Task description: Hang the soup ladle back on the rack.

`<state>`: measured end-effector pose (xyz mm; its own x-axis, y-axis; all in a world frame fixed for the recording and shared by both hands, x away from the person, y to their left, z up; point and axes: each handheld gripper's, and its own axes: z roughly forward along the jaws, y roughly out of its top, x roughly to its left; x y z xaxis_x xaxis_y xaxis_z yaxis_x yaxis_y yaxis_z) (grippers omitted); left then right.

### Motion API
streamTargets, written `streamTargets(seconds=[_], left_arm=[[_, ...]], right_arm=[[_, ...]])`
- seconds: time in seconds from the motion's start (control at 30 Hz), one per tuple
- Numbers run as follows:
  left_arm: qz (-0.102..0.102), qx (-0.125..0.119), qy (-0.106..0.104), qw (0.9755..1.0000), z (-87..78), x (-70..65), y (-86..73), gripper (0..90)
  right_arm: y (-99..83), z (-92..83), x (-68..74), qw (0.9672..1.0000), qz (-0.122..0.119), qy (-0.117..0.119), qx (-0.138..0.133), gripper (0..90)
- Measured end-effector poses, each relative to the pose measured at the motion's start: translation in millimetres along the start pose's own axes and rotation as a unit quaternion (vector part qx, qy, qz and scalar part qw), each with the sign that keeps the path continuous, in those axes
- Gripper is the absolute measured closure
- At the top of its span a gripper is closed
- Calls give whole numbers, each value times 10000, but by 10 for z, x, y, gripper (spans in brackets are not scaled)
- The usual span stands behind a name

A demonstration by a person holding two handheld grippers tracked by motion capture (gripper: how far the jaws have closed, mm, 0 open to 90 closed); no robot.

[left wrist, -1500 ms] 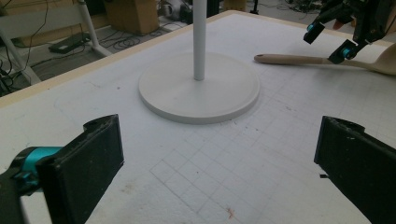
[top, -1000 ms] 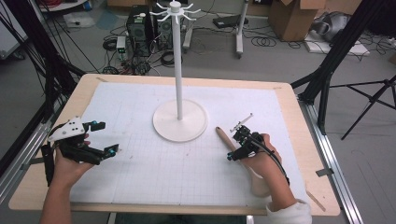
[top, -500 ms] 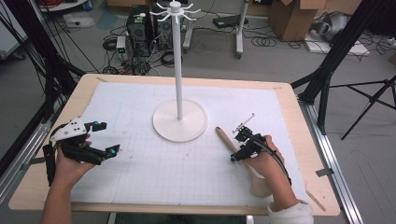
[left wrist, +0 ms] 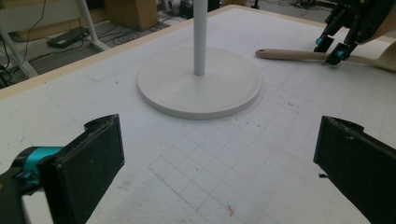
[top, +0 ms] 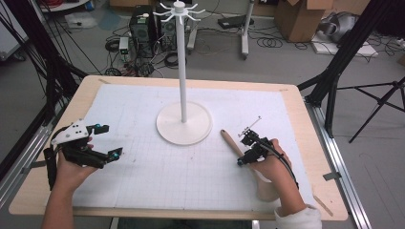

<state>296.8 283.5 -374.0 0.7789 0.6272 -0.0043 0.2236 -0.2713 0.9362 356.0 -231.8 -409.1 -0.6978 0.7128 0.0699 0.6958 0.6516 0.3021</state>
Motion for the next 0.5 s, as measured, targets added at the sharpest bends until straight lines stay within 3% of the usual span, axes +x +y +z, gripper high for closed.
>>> streamTargets(seconds=[0.4, 0.5], left_arm=[[-4, 17, -15, 10000, 16, -12, 3, 21], [-4, 17, -14, 10000, 17, -12, 2, 21]], right_arm=[[-24, -11, -26, 9999, 84, 7, 56, 590], [-18, -11, -10, 10000, 51, 49, 65, 645]])
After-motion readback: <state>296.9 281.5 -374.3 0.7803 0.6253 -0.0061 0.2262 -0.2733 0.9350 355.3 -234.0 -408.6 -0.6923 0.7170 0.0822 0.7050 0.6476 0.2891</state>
